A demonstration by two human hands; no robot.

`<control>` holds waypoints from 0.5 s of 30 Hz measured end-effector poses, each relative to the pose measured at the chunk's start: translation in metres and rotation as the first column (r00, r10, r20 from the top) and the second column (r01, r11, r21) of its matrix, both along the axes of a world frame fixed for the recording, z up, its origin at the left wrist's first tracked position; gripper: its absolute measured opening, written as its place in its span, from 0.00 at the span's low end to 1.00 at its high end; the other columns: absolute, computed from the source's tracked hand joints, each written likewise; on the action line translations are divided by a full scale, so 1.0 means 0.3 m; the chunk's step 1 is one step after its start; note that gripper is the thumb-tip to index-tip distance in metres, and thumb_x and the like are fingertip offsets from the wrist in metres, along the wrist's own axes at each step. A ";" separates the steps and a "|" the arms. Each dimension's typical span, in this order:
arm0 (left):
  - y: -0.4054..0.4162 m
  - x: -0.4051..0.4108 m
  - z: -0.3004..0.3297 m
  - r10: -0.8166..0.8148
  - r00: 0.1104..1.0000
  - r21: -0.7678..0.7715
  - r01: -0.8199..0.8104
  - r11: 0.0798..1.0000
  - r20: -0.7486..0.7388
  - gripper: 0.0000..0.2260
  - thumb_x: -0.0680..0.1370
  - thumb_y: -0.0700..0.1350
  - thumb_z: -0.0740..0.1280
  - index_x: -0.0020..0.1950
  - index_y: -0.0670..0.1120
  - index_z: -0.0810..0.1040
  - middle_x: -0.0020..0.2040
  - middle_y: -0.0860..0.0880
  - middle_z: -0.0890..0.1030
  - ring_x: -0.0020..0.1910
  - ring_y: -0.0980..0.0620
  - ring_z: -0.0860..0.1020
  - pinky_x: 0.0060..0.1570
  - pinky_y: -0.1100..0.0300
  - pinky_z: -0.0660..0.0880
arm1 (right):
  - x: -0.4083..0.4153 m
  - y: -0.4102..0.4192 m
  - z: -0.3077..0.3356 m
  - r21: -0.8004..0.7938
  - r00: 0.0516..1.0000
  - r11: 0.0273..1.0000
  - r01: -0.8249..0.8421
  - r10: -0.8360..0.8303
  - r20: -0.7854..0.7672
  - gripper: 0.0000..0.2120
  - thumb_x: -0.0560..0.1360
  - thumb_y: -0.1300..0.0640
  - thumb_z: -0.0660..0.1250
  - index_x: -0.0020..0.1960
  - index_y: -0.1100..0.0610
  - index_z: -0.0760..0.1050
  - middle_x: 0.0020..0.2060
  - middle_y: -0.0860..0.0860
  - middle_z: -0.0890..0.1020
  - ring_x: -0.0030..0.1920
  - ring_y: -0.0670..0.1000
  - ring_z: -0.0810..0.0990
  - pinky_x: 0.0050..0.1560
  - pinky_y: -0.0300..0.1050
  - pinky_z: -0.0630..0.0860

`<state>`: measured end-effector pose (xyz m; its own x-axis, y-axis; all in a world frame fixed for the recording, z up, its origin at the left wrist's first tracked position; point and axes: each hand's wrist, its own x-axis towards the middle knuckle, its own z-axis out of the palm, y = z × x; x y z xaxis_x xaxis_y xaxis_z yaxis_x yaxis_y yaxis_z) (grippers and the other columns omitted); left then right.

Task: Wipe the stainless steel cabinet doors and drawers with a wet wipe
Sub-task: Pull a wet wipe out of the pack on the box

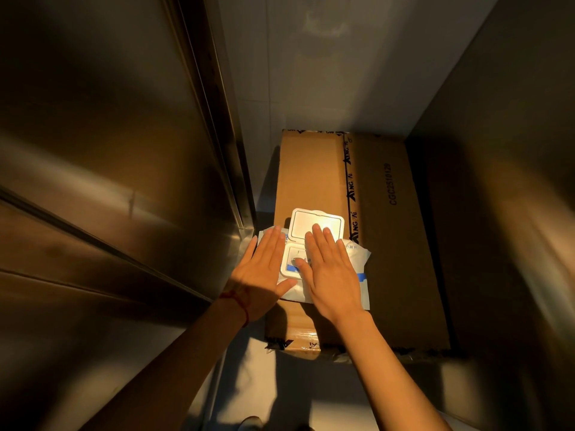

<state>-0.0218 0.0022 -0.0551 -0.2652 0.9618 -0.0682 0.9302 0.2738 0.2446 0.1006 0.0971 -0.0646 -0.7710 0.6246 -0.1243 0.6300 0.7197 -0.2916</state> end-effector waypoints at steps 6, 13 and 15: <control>0.019 -0.031 -0.037 -0.064 0.998 -0.137 0.059 0.989 -0.029 0.32 0.77 0.66 0.46 0.68 0.51 0.32 0.69 0.50 0.31 0.75 0.49 0.38 0.69 0.57 0.30 | -0.005 0.002 0.003 -0.034 1.000 0.999 0.008 -0.008 0.001 0.35 0.74 0.36 0.36 0.77 0.51 0.44 0.76 0.47 0.44 0.75 0.47 0.38 0.69 0.40 0.32; 0.060 -0.036 -0.024 -0.100 0.992 -0.263 0.115 0.958 0.072 0.52 0.49 0.74 0.15 0.69 0.50 0.28 0.73 0.51 0.30 0.74 0.52 0.33 0.70 0.52 0.31 | -0.004 -0.004 -0.003 -0.005 1.000 1.000 0.012 -0.012 -0.005 0.31 0.78 0.39 0.40 0.77 0.52 0.44 0.76 0.48 0.44 0.75 0.48 0.39 0.68 0.40 0.31; 0.059 -0.038 -0.019 -0.104 0.991 -0.274 0.123 0.954 0.084 0.51 0.48 0.73 0.15 0.67 0.51 0.27 0.74 0.50 0.32 0.74 0.51 0.34 0.71 0.52 0.32 | -0.006 -0.005 -0.004 0.003 1.000 1.000 0.017 -0.017 -0.016 0.29 0.80 0.41 0.43 0.77 0.52 0.46 0.76 0.48 0.46 0.75 0.48 0.40 0.68 0.40 0.30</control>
